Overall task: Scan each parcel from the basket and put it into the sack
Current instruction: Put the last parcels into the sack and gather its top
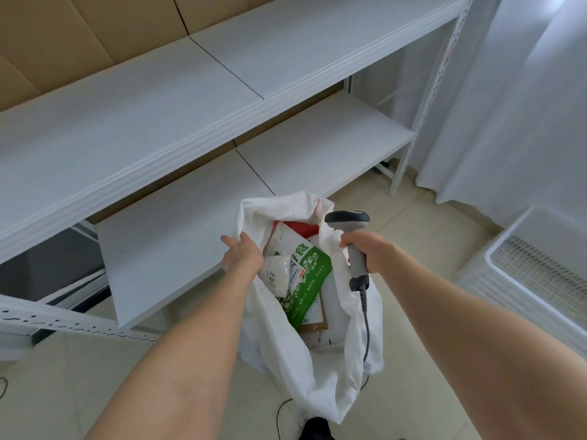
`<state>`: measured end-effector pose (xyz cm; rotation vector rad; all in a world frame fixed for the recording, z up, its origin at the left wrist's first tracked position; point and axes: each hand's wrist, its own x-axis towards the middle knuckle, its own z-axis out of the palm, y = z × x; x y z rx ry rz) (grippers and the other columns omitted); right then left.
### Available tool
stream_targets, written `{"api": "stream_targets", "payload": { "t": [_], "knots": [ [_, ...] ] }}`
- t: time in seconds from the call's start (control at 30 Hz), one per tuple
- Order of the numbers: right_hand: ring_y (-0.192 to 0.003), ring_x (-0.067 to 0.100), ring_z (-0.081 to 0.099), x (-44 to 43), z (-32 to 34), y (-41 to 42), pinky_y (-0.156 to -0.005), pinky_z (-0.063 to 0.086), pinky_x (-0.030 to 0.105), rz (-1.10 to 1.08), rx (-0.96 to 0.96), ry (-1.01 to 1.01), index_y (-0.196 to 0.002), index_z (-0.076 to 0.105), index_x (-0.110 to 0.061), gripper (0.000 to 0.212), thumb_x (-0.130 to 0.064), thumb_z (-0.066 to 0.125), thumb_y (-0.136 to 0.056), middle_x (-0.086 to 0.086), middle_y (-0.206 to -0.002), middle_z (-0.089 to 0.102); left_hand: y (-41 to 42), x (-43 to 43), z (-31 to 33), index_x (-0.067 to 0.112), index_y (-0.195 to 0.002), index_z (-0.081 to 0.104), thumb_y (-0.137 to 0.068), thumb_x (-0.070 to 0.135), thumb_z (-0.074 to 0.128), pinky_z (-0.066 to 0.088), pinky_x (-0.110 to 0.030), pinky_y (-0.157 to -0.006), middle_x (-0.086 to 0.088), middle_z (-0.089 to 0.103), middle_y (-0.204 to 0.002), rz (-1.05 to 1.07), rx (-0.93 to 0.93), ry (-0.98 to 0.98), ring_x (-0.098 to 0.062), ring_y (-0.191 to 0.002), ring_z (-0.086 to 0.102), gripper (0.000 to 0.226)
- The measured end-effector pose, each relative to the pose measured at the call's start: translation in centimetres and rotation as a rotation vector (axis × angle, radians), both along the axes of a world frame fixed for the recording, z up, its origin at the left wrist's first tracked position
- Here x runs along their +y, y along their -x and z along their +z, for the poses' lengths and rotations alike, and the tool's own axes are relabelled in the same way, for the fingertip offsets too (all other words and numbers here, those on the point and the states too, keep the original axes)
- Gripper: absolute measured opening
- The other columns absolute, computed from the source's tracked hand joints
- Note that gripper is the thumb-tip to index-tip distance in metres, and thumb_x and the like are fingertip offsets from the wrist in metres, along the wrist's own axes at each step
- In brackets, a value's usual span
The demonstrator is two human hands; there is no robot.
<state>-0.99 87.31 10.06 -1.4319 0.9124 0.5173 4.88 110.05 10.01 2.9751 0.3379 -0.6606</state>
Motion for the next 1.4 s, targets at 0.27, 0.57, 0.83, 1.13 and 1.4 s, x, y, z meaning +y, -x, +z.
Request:
{"api": "stream_targets", "payload": {
  "t": [0.27,0.57,0.83,1.13,1.4],
  "knots": [
    [-0.062,0.018,0.051,-4.6,2.6,5.4,-0.054,0.045,0.029,-0.025,-0.192,-0.074,-0.093,0.054,-0.003,0.011,0.001,0.059,-0.084,0.012,-0.077,0.053,6.5,-4.5,4.7,0.015,-0.137,0.038,-0.090,0.018,0.058,0.042,-0.041,-0.099,-0.017,0.007,-0.153,0.043,-0.102,-0.031,-0.034,-0.128,0.035,0.051],
    [-0.057,0.023,0.048,-12.8,6.8,10.4,-0.065,0.042,0.035,0.030,-0.225,0.000,-0.063,0.054,-0.005,0.006,-0.005,0.059,-0.060,0.015,-0.069,0.054,12.1,-14.0,7.8,0.014,-0.131,0.049,-0.090,0.025,0.058,0.043,-0.042,-0.099,-0.013,0.030,-0.137,-0.109,-0.210,0.118,-0.031,-0.123,0.038,0.043],
    [-0.050,0.016,0.048,-18.7,7.0,9.3,-0.048,0.042,0.023,-0.100,-0.348,0.039,-0.071,0.051,-0.006,0.016,0.001,0.057,-0.085,0.008,-0.062,0.052,11.3,-21.8,6.9,0.016,-0.128,0.057,-0.092,0.011,0.049,0.045,-0.032,-0.098,-0.011,0.036,-0.148,-0.197,-0.175,0.346,-0.026,-0.129,0.045,0.038],
    [-0.038,0.017,0.043,-26.2,6.3,0.1,-0.045,0.039,0.023,-0.105,-0.321,0.025,-0.077,0.056,-0.002,0.006,-0.001,0.060,-0.082,0.010,-0.054,0.052,2.3,-33.1,5.1,0.015,-0.131,0.055,-0.091,0.009,0.048,0.039,-0.026,-0.099,-0.004,0.052,-0.138,-0.202,-0.081,0.563,-0.022,-0.125,0.049,0.041],
    [-0.067,0.027,0.051,-33.3,5.4,-11.2,-0.075,0.041,0.038,-0.164,-0.304,-0.069,-0.068,0.052,-0.005,0.012,0.001,0.053,-0.079,0.012,-0.067,0.056,-9.2,-41.3,4.7,0.014,-0.134,0.053,-0.094,0.012,0.051,0.038,-0.025,-0.096,-0.006,0.050,-0.138,-0.143,-0.018,0.630,-0.022,-0.126,0.048,0.040]
  ]
}}
